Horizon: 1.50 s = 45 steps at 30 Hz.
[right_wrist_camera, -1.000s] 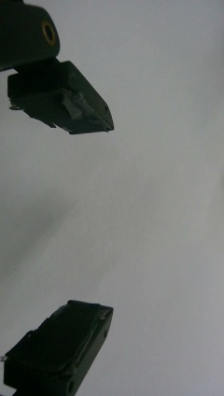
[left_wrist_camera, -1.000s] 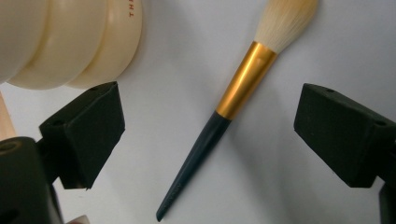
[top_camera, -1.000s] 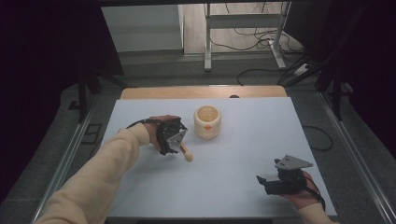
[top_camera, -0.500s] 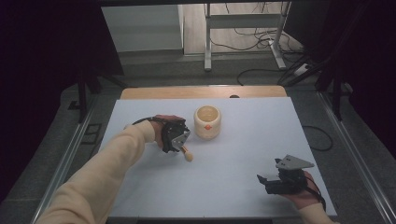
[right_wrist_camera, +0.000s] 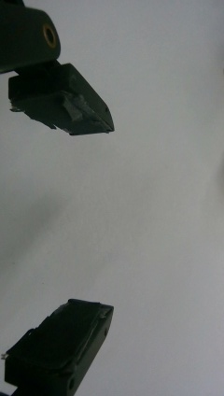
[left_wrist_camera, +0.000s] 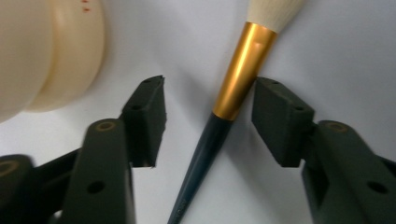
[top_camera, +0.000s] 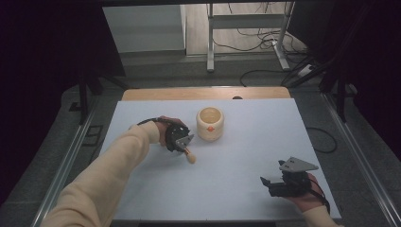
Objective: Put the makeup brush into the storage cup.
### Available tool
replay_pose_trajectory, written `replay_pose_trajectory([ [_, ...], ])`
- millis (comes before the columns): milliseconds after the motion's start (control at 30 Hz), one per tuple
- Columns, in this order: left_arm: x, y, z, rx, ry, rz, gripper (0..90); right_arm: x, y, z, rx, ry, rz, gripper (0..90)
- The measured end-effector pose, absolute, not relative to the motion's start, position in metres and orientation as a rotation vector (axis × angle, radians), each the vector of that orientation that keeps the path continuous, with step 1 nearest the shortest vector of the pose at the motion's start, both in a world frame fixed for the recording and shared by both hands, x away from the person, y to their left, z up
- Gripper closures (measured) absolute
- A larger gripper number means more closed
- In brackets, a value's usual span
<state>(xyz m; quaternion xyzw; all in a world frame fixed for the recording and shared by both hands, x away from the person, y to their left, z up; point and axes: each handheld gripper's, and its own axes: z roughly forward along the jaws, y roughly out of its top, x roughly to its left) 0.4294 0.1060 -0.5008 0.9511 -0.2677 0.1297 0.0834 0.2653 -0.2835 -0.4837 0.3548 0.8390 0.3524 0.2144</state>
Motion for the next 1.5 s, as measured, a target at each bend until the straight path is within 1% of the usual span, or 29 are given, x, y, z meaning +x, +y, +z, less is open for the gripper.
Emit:
replay_pose_trajectory([
  [133, 0.432, 0.106, -0.501, 2.845, -0.822, 0.335, 53.6, 0.266, -0.284, -0.484, 0.986, 2.328, 0.979, 11.2],
  [300, 0.434, 0.106, -0.501, 2.84, -0.874, 0.259, 66.1, 0.266, -0.284, -0.484, 0.987, 2.327, 0.977, 11.2],
  [367, 0.435, 0.105, -0.501, 2.843, -0.891, 0.237, 68.7, 0.266, -0.284, -0.484, 0.985, 2.326, 0.977, 11.3],
  [567, 0.438, 0.097, -0.5, 2.866, -0.979, 0.177, 71.4, 0.266, -0.284, -0.483, 0.981, 2.32, 0.979, 11.7],
  [800, 0.44, 0.095, -0.5, 2.873, -1.002, 0.133, 77.0, 0.266, -0.284, -0.483, 0.978, 2.318, 0.978, 12.1],
  [1233, 0.44, 0.097, -0.499, 2.857, -1.023, 0.145, 78.3, 0.266, -0.284, -0.482, 0.976, 2.311, 0.977, 12.6],
  [1367, 0.438, 0.097, -0.495, 2.847, -1.009, 0.164, 78.3, 0.266, -0.285, -0.482, 0.976, 2.309, 0.978, 12.7],
  [1433, 0.437, 0.098, -0.487, 2.827, -0.98, 0.201, 78.4, 0.265, -0.285, -0.482, 0.976, 2.307, 0.978, 12.6],
  [1500, 0.436, 0.099, -0.484, 2.819, -0.974, 0.212, 78.4, 0.265, -0.285, -0.482, 0.976, 2.307, 0.979, 12.6],
])
